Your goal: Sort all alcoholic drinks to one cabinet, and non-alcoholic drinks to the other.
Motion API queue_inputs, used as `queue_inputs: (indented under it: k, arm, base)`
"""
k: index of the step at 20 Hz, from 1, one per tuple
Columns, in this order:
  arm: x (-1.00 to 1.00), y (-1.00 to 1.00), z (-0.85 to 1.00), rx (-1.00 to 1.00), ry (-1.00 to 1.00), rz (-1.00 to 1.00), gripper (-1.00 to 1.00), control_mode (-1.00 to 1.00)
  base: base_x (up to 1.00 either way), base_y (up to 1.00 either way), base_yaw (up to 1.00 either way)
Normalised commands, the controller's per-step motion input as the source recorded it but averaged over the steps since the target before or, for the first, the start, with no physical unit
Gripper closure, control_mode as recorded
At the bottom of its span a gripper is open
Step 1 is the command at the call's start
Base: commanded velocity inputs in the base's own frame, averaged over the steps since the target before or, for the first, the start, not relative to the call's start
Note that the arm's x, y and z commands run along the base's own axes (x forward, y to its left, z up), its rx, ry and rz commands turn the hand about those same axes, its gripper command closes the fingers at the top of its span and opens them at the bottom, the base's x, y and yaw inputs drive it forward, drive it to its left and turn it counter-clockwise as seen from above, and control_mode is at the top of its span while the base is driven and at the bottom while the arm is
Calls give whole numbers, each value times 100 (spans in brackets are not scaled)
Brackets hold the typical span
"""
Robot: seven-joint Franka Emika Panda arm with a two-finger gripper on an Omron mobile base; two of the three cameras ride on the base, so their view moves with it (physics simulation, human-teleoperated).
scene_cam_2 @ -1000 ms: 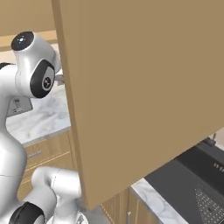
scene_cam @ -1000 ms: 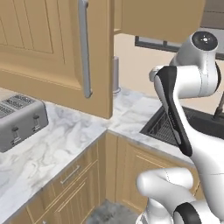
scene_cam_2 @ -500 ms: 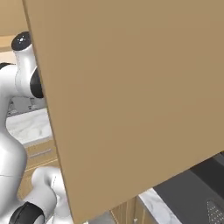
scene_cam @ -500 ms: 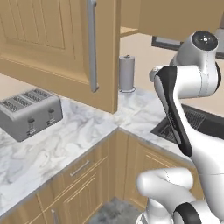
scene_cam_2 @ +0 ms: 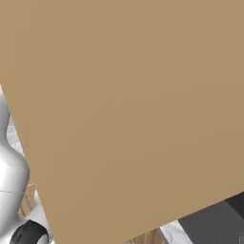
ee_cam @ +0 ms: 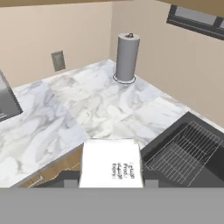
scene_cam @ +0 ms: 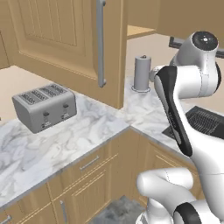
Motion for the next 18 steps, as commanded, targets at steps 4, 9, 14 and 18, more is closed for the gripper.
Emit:
queue_inputs:
  k: [4, 9, 14, 18]
  arm:
    - [0, 0, 0, 0, 0, 0, 100, 100]
    - [0, 0, 0, 0, 0, 0, 100, 100]
    - [0, 0, 0, 0, 0, 0, 100, 100]
    - [0, 0, 0, 0, 0, 0, 100, 100]
  base:
    - [53, 0, 20]
    - [62, -1, 16]
    - [55, -1, 14]
    - [47, -9, 14]
